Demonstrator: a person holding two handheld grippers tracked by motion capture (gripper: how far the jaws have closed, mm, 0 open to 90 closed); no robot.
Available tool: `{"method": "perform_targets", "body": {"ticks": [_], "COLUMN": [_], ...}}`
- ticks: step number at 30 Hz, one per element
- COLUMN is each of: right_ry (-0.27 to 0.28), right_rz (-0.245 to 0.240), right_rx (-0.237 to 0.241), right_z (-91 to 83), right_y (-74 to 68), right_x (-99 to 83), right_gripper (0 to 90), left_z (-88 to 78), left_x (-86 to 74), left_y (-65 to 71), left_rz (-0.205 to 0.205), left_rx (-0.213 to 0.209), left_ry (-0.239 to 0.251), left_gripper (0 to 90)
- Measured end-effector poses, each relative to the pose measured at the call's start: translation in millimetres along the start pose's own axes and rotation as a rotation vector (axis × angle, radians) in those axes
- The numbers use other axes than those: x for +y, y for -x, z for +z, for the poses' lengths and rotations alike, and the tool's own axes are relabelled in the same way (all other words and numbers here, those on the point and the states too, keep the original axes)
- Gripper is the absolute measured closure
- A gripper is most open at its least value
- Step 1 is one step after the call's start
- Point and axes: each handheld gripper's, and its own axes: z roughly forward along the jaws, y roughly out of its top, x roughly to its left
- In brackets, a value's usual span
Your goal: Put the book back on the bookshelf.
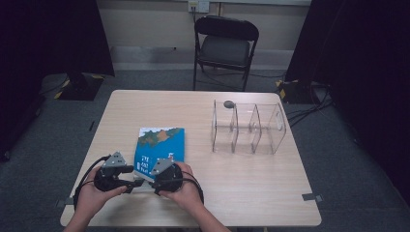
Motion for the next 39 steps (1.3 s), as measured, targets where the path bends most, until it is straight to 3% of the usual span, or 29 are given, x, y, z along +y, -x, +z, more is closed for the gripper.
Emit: {"method": "perform_targets", "body": {"ticks": [3,5,7,8,9,11,16,17,22,28,30,33,39], "right_ry": [-0.012,-0.027,-0.044,-0.037,-0.036,-0.041,-0.046,-0.052,-0.054,-0.065,-0.070,-0.080,-0.092], "right_rz": [0.017,-0.005,-0.017,-0.026,-0.014,-0.023,-0.034,-0.028,-0.034,-0.043,-0.037,-0.044,-0.033], "right_rx": [0.016,0.017,0.017,0.021,0.027,0.028,0.020,0.026,0.031,0.031,0.031,0.029,0.035], "right_z": [-1.4,-2.9,-4.6,-4.5,-5.2,-5.1,-6.8,-8.8,-9.6,-10.5,-12.0,-12.7,-14.4], "right_y": [1.2,0.9,-0.2,0.5,1.2,0.9,0.5,1.3,2.6,2.8,3.8,3.8,5.4], "right_x": [1.6,4.7,7.3,7.5,7.7,8.6,10.8,11.5,13.7,15.9,17.1,18.9,22.3], "right_gripper": [42.6,47.8,52.2,53.6,55.2,57.1,63.2,65.6,67.7,69.4,70.1,70.7,71.4], "left_z": [0.8,1.0,1.2,2.6,2.4,1.6,-1.0,-2.4,-5.1,-8.0,-8.0,-8.0,-6.8], "left_x": [-2.4,-3.5,-5.3,-7.4,-8.3,-9.8,-13.1,-16.3,-25.3,-34.0,-39.1,-42.6,-50.5], "left_y": [-0.3,-1.3,-2.1,-1.2,-1.8,-0.4,1.9,1.6,2.2,1.4,-0.4,0.2,0.7], "left_rz": [-0.032,-0.002,0.001,-0.024,-0.006,0.008,-0.001,0.015,0.014,-0.023,-0.037,-0.019,-0.035], "left_rx": [-0.002,0.008,0.006,0.002,0.005,0.022,0.015,0.002,-0.007,-0.011,-0.006,-0.006,-0.012], "left_ry": [0.022,0.012,0.009,0.024,0.017,0.033,0.048,0.044,0.030,0.037,0.005,-0.014,-0.042], "left_gripper": [33.9,34.7,34.9,34.8,34.2,30.0,23.3,22.0,18.7,16.8,16.5,16.4,16.4]}}
